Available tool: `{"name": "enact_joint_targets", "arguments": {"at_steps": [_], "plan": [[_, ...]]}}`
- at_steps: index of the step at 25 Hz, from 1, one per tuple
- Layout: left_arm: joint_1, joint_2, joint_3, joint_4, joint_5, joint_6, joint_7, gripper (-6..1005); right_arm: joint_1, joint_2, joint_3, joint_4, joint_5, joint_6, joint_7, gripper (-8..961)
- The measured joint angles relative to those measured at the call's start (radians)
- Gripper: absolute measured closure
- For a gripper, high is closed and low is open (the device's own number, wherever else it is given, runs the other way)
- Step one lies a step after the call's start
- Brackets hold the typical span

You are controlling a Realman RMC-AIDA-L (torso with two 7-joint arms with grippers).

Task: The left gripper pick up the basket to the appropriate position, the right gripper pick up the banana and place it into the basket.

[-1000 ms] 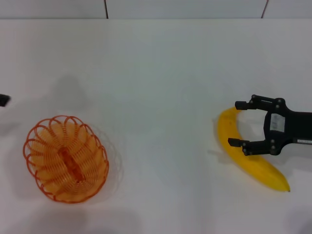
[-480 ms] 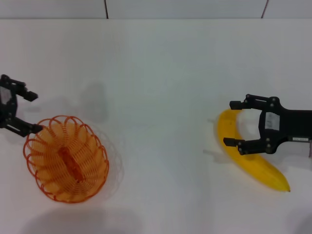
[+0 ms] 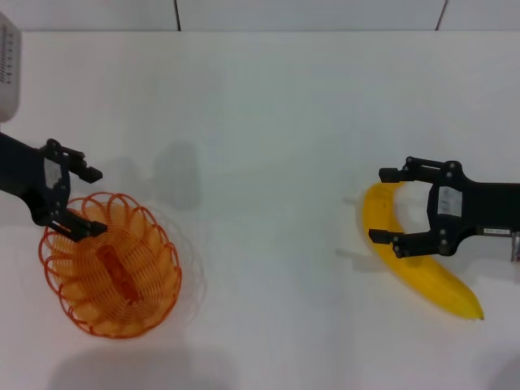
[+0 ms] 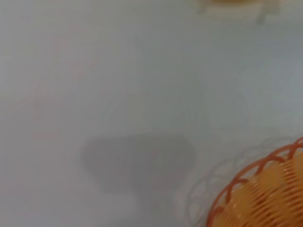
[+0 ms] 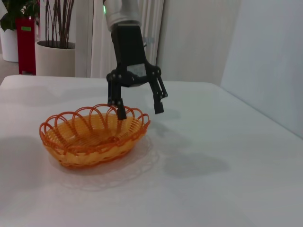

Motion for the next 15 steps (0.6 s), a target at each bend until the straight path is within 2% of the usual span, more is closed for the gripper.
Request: {"name": "enact_joint_targets", "arguments": {"at_steps": [6, 15], "plan": [[-0.009, -0.018, 0.033, -0.001, 0.007, -0.028, -0.013, 130, 0.0, 0.0, 0.0, 0.0, 0.0, 0.002, 0.0, 61], [-0.01, -0.021, 0.033, -0.003, 0.011, -0.033, -0.03, 132, 0.0, -0.001, 0.0, 0.0, 0.0, 0.002, 0.003, 60]]}}
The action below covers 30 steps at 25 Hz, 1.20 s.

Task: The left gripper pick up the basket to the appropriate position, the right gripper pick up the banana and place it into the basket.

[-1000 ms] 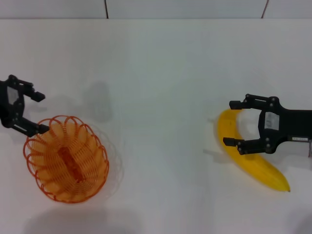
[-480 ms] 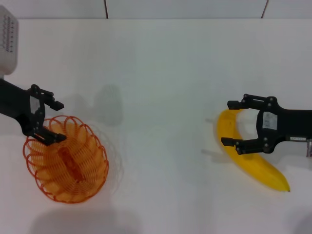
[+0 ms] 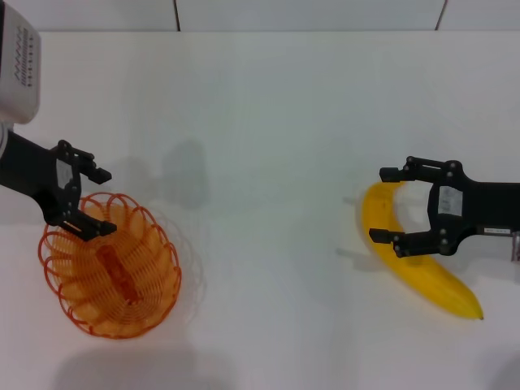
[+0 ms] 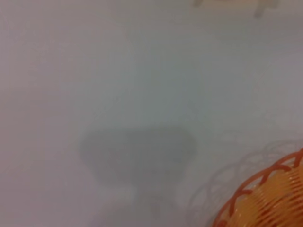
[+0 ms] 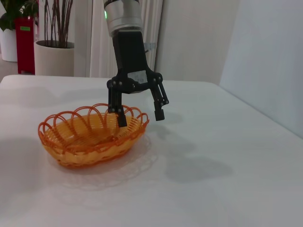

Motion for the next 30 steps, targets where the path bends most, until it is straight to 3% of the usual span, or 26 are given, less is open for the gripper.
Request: {"name": "enact_joint_targets", "arguments": {"at_steps": [8, 10, 16, 20, 26, 30], "plan": [[-0.002, 0.014, -0.004, -0.021, -0.002, -0.008, -0.015, 167, 0.0, -0.001, 0.0, 0.0, 0.0, 0.0, 0.0, 60], [-0.003, 0.011, 0.0, -0.021, 0.0, -0.016, -0.015, 234, 0.0, -0.001, 0.0, 0.0, 0.0, 0.0, 0.0, 60], [-0.003, 0.0, 0.006, -0.021, 0.002, -0.043, -0.015, 260, 0.0, -0.001, 0.0, 0.0, 0.0, 0.0, 0.002, 60], [-0.002, -0.013, 0.019, -0.021, 0.033, -0.07, -0.018, 430, 0.0, -0.001, 0.0, 0.0, 0.0, 0.0, 0.006, 60], [-0.004, -0.015, 0.016, -0.016, 0.016, -0.073, -0.022, 715, -0.001, -0.001, 0.0, 0.0, 0.0, 0.0, 0.007, 60], [-0.004, -0.015, 0.023, -0.014, 0.019, -0.071, -0.023, 780, -0.002, -0.001, 0.0, 0.0, 0.0, 0.0, 0.007, 60]]}}
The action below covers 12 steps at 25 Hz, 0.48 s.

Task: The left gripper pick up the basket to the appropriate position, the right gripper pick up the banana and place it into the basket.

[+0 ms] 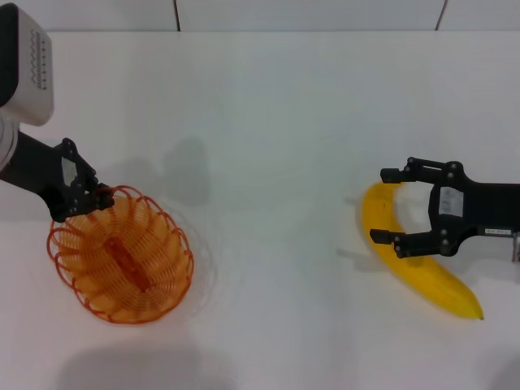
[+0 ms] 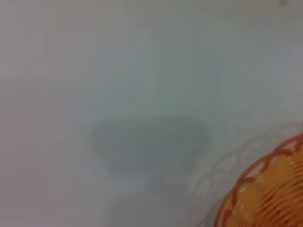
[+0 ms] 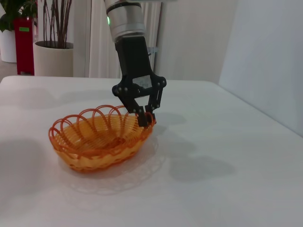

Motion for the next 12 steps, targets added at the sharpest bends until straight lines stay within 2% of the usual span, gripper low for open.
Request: {"name": "enact_joint_targets", "arguments": {"at_steps": [8, 12], "plan": [[0.001, 0.005, 0.005, 0.004, 0.006, 0.03, -0.003, 895, -0.004, 0.0, 0.001, 0.0, 0.0, 0.0, 0.001, 60], [0.029, 0.006, -0.013, 0.068, -0.01, 0.095, -0.005, 916, -0.008, -0.001, 0.006, 0.0, 0.0, 0.0, 0.001, 60]]}}
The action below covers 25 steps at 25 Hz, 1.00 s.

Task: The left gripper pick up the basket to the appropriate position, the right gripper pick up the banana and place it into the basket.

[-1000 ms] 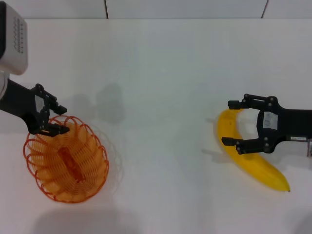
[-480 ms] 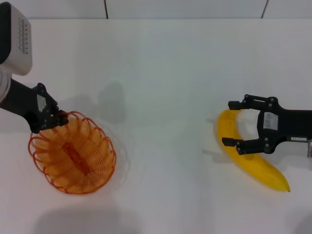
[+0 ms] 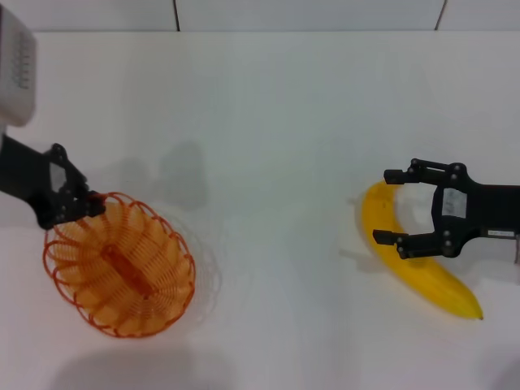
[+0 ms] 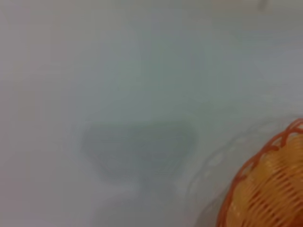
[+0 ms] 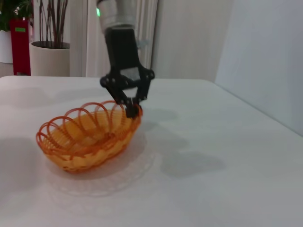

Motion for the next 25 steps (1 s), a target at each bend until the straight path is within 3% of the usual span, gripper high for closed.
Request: {"name": "enact_joint_targets", "arguments": {"at_steps": [6, 11, 20, 25], "plan": [[0.102, -0.005, -0.021, 0.181, -0.091, 0.096, -0.085, 925, -0.009, 0.0, 0.004, 0.0, 0.001, 0.0, 0.0, 60], [0.131, -0.011, -0.026, 0.222, -0.137, 0.094, -0.19, 932, -0.021, -0.001, 0.006, 0.0, 0.005, 0.002, 0.0, 60], [0.133, -0.022, -0.045, 0.201, -0.205, 0.086, -0.396, 936, -0.016, -0.001, 0.006, 0.0, 0.008, 0.003, 0.0, 60], [0.122, -0.03, -0.052, 0.122, -0.264, 0.03, -0.495, 936, -0.011, 0.001, 0.006, 0.0, 0.009, 0.003, -0.001, 60]]}}
